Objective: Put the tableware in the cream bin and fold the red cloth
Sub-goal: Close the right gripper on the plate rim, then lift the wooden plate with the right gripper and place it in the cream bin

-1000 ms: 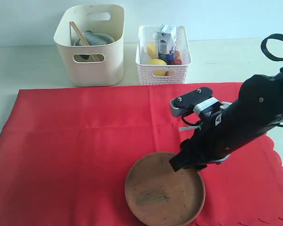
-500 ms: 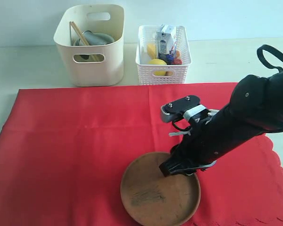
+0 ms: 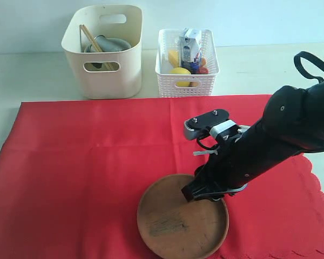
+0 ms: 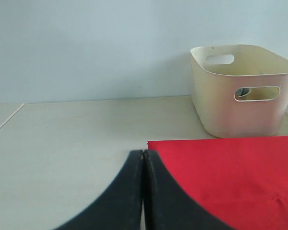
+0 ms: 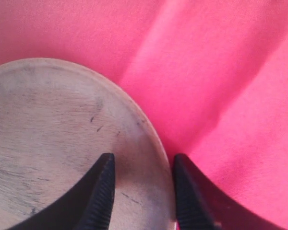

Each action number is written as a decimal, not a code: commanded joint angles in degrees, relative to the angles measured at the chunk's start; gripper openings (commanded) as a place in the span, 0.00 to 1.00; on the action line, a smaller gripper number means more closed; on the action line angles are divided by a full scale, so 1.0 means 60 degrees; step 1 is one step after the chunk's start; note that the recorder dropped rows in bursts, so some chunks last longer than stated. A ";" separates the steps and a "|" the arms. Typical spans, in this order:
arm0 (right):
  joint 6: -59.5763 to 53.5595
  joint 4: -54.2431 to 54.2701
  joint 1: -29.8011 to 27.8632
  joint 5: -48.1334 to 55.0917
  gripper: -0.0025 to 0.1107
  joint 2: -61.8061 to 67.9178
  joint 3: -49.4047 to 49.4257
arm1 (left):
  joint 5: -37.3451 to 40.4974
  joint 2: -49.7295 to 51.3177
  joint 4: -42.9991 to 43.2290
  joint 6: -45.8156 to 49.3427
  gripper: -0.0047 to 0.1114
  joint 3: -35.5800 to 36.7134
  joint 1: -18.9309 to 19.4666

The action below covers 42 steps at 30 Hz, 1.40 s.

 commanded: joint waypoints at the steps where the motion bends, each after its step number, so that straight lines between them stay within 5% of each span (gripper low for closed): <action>1: 0.0020 -0.0357 0.0004 0.0009 0.06 0.0334 0.0137 | 0.0001 -0.0065 -0.0052 -0.0006 0.05 0.0028 0.0000; 42: 0.0140 -0.0395 -0.0013 0.0893 0.02 0.0082 -0.1594 | 0.0001 -0.0065 -0.0052 -0.0006 0.05 0.0028 0.0000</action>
